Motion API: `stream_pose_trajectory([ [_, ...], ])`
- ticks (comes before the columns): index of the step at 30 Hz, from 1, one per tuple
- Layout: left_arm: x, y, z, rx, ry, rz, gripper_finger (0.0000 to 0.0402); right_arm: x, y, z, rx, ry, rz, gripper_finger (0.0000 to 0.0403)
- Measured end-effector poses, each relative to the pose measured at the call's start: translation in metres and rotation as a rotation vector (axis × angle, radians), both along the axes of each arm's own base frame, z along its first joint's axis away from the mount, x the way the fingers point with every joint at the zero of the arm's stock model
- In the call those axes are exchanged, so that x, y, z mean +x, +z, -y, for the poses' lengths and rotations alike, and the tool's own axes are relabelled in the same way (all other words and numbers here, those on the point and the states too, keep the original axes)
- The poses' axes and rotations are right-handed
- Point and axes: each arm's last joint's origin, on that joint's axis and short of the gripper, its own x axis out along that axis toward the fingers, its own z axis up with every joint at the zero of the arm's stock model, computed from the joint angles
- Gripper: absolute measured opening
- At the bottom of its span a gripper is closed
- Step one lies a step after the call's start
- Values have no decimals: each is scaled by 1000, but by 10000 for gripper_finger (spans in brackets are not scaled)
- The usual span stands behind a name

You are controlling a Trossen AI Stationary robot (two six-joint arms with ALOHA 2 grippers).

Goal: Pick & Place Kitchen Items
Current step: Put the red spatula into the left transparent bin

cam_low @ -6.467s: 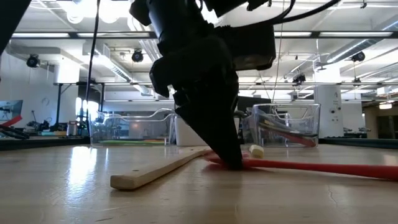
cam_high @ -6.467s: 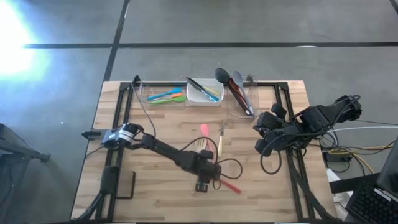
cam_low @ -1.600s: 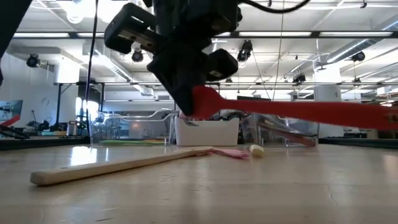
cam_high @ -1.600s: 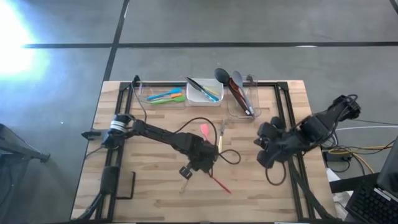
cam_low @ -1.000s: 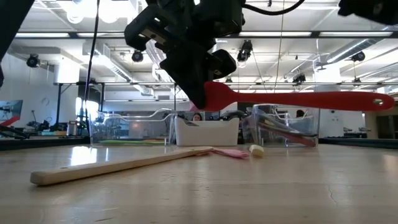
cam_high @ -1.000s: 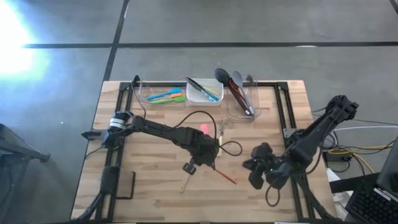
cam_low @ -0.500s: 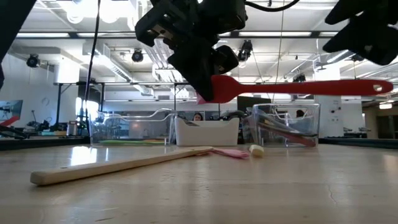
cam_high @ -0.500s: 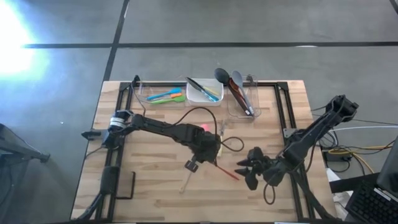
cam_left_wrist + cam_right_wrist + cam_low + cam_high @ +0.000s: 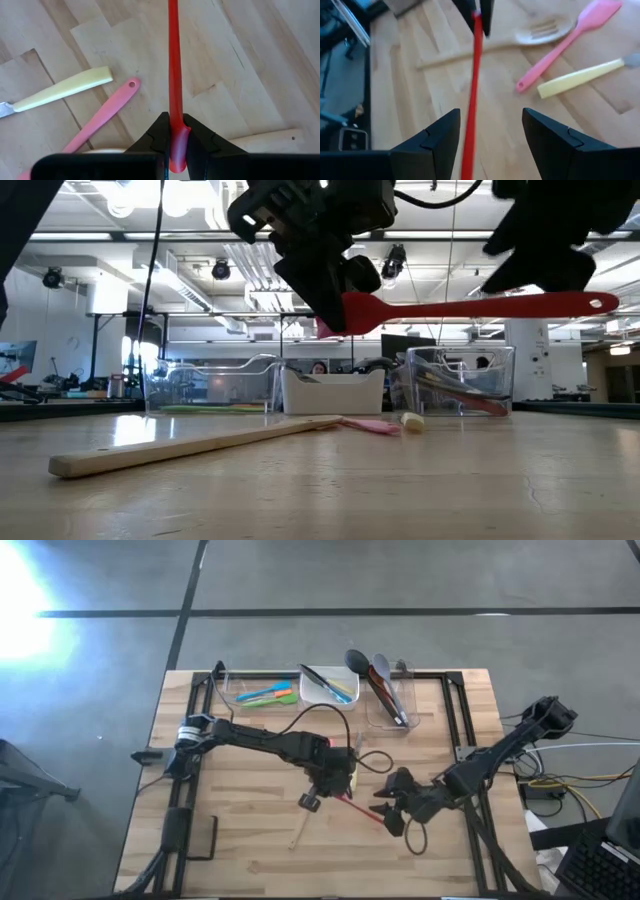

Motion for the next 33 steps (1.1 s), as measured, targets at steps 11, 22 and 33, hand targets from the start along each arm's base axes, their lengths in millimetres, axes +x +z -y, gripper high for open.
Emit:
stream_pose_trajectory([
  [11,-1,2,-1,-8,0,-11,34,39,-31,-9,38,129,-133,206],
  [22,-4,-1,-1,-16,5,-52,34,67,-23,-14,-105,198,-280,47],
  [33,-3,4,-1,-8,15,-29,132,58,10,-14,-168,174,-486,15],
])
